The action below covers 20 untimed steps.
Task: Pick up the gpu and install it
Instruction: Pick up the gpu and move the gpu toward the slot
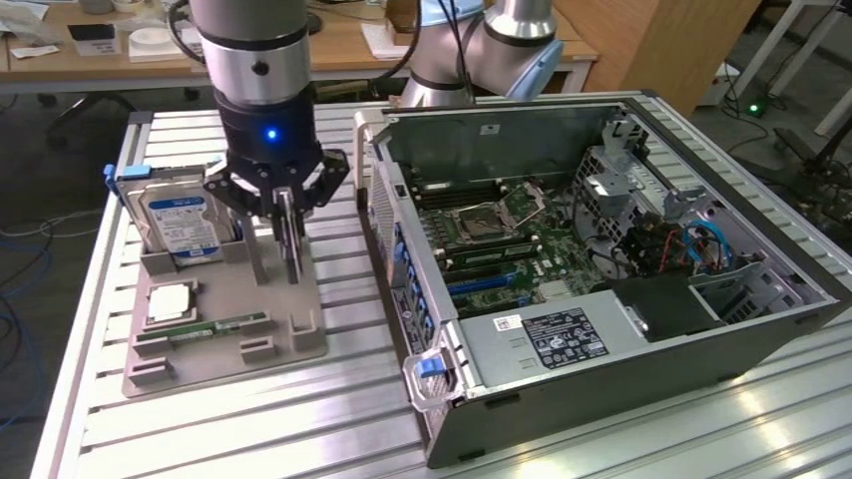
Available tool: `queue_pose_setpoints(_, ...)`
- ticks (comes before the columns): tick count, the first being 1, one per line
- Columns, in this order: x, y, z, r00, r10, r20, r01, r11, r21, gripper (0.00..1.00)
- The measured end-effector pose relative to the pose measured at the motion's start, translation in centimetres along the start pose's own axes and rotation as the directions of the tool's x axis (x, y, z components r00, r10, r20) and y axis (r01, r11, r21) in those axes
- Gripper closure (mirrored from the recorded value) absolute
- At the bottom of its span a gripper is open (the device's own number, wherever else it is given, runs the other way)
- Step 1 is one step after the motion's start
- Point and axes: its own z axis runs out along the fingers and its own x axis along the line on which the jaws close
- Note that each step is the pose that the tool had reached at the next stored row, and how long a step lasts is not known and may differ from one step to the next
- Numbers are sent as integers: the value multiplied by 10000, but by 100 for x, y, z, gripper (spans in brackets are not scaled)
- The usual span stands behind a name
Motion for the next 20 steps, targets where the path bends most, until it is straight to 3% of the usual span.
queue_pose_setpoints(20,-3,22,-522,10000,0,-1,0,10000,0,71)
